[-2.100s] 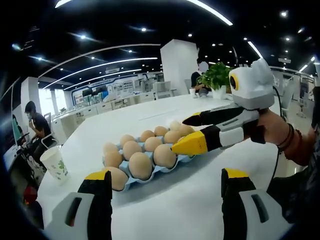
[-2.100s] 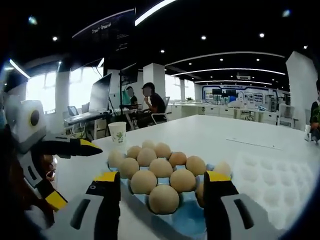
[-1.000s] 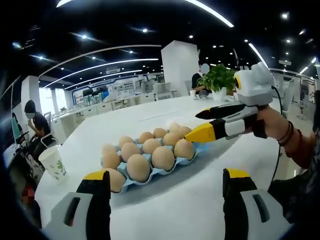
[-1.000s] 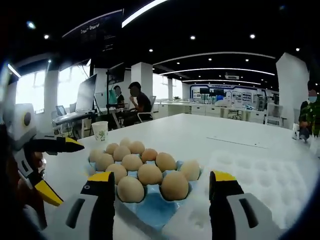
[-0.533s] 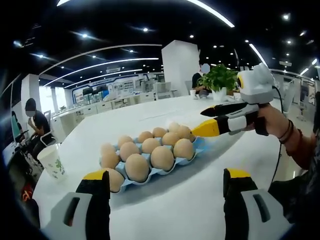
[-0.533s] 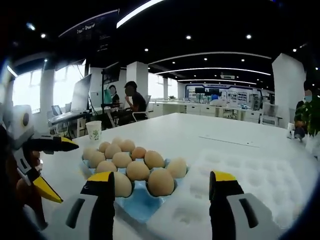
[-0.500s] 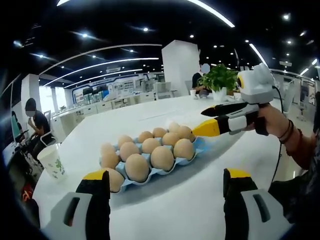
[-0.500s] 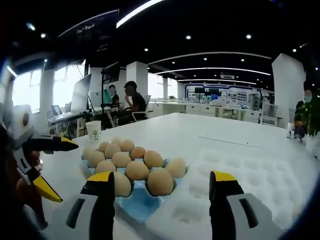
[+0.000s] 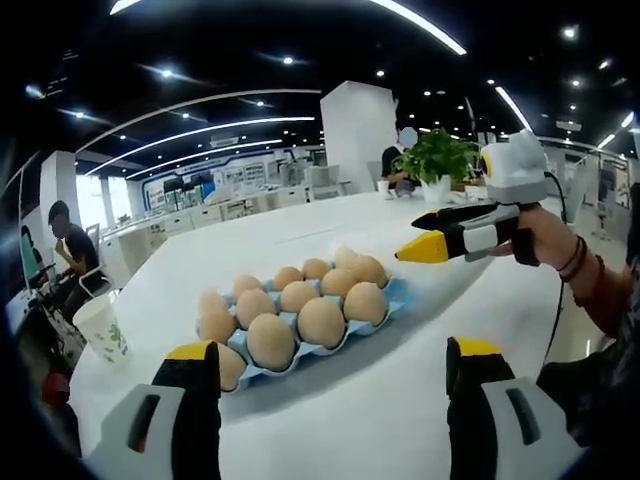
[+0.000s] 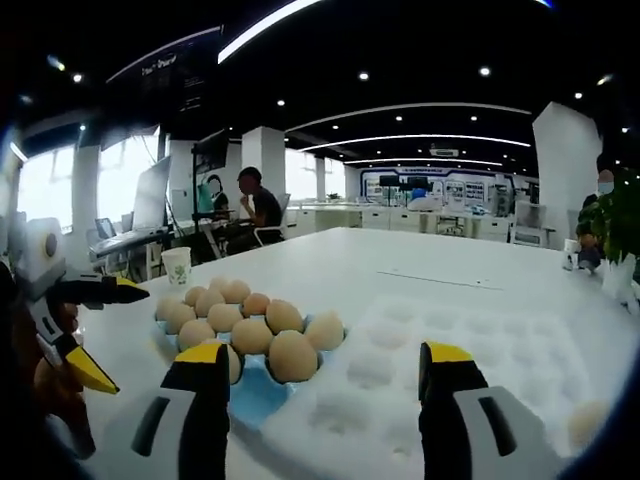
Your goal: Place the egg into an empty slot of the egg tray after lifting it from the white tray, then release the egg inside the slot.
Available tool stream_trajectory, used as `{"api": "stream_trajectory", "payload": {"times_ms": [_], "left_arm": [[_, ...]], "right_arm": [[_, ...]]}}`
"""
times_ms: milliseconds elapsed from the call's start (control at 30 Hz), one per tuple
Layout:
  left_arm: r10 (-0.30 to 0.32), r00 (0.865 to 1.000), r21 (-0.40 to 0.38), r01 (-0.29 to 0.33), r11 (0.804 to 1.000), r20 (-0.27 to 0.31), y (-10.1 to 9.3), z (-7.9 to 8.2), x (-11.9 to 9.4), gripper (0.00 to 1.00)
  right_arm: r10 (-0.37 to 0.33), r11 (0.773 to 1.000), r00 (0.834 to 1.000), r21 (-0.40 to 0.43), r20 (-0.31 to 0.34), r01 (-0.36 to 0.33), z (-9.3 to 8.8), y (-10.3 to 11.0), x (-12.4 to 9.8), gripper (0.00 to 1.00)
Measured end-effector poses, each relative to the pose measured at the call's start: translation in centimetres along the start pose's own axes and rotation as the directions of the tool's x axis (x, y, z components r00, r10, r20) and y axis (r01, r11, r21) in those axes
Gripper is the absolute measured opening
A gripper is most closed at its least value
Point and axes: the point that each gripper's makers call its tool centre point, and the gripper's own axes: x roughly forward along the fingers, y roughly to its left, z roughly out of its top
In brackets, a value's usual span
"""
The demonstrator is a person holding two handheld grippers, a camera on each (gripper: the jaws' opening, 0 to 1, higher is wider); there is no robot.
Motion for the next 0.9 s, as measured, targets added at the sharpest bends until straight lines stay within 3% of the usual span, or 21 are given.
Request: {"api": "stream_trajectory", "payload": {"times_ms": [900], "left_arm": [[-0.007,1.0,0.006,0.007,1.0,-0.003,-0.4,0.9,0.8,0.96]], "right_arm": [[-0.103,0.995,0.995,0.007,-0.009,0.103,0.0,-5.3,-2.1,0.8]]}}
